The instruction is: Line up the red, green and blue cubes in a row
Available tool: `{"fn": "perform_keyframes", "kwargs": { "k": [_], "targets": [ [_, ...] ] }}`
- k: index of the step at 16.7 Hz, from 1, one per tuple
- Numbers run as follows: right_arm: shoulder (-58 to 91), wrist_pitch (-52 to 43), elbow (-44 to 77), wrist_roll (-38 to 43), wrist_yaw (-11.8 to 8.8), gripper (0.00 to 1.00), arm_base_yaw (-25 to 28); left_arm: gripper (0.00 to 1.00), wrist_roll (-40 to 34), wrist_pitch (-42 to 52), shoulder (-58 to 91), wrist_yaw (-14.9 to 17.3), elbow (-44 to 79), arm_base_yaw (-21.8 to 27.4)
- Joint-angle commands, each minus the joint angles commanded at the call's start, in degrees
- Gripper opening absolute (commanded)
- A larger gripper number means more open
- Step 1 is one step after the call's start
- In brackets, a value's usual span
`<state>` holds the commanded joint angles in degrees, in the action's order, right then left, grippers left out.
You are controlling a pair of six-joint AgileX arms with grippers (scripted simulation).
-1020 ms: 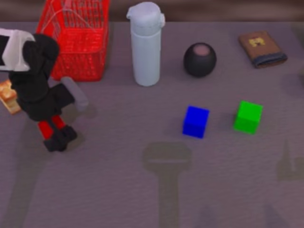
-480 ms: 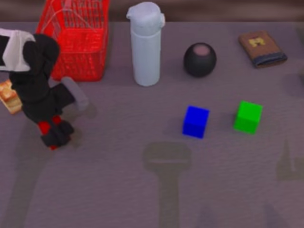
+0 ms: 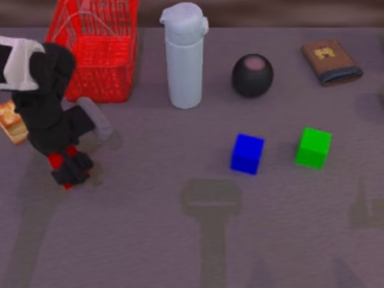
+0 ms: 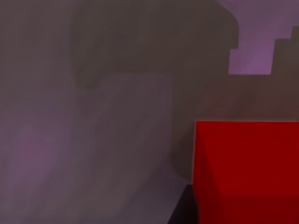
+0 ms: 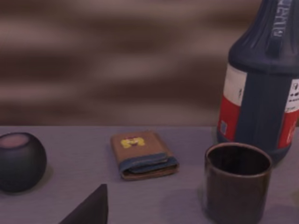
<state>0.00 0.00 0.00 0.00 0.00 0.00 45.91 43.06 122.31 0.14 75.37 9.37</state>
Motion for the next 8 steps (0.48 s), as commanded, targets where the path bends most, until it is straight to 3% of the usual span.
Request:
{"fn": "perform_keyframes", "kwargs": {
  "k": [8],
  "targets": [
    [0.0, 0.0, 0.0, 0.0, 0.0, 1.00, 0.0, 0.00, -0.7, 9.8, -5.1, 0.8, 5.0, -0.6]
  ]
}}
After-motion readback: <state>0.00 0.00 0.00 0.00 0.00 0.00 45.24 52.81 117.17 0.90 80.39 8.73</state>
